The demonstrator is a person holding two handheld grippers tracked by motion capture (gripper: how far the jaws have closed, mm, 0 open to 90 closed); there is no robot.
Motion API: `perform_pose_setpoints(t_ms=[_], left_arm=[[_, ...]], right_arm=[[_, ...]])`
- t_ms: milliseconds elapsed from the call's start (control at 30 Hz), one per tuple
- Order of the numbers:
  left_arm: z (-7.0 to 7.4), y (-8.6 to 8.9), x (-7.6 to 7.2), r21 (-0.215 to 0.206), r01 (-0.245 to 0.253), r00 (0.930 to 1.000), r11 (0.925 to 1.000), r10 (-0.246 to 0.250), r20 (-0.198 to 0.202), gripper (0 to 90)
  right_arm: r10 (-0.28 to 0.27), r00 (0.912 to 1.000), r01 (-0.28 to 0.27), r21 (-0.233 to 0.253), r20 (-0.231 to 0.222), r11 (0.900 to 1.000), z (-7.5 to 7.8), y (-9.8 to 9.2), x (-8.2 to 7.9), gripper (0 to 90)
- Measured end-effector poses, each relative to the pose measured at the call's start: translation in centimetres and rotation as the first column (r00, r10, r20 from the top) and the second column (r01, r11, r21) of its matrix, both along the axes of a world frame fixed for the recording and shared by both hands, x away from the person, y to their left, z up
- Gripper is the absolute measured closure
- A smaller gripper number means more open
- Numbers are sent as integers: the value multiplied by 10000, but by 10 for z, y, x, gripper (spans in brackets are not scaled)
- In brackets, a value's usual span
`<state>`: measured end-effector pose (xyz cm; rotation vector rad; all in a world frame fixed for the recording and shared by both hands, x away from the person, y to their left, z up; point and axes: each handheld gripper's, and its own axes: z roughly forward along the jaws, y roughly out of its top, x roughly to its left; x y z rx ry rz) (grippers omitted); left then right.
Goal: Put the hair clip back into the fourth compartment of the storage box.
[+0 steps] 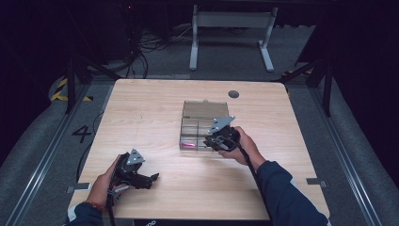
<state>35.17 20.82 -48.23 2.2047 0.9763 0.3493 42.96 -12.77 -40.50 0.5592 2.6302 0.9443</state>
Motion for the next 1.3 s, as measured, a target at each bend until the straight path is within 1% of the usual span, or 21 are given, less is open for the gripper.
perform_pose_setpoints(t_ms=[167, 333, 500, 667, 767, 833, 867, 933, 1000, 1100, 1300], left_arm=[[0, 0, 0, 25, 32, 10000, 10000, -32, 23, 2], [0, 0, 0, 27, 31, 10000, 10000, -31, 24, 2], [0, 0, 0, 27, 31, 10000, 10000, -31, 23, 2], [0, 0, 0, 25, 27, 10000, 10000, -27, 23, 2], [0, 0, 0, 25, 25, 10000, 10000, -25, 25, 2], [0, 0, 0, 26, 25, 10000, 10000, -26, 25, 2], [0, 0, 0, 26, 26, 10000, 10000, -26, 25, 2], [0, 0, 0, 24, 26, 10000, 10000, -26, 24, 2], [0, 0, 0, 21, 24, 10000, 10000, -24, 25, 2], [0, 0, 0, 21, 23, 10000, 10000, -23, 25, 2], [0, 0, 0, 22, 22, 10000, 10000, -22, 24, 2]], right_arm=[[137, 9998, -137, -17, 121, 9999, 3, -11, -7, 770], [68, 9999, -67, -89, 156, 9999, 5, -23, -13, 761], [117, 9996, -113, -173, 242, 9998, 7, -36, -20, 755], [85, 9996, -82, -103, 278, 9999, 9, -42, -24, 746], [79, 9992, -69, -249, 405, 9997, 10, -50, -31, 732], [119, 9990, -108, -253, 419, 9996, 10, -52, -32, 728], [44, 9989, -32, -269, 469, 9996, 10, -55, -34, 716], [66, 9988, -51, -312, 486, 9995, 10, -57, -35, 709], [55, 9991, -46, -217, 426, 9998, 11, -61, -37, 692], [-17, 9989, 26, -191, 461, 9998, 12, -68, -41, 656], [-226, 9985, 242, -298, 503, 9993, 10, -80, -47, 588]])
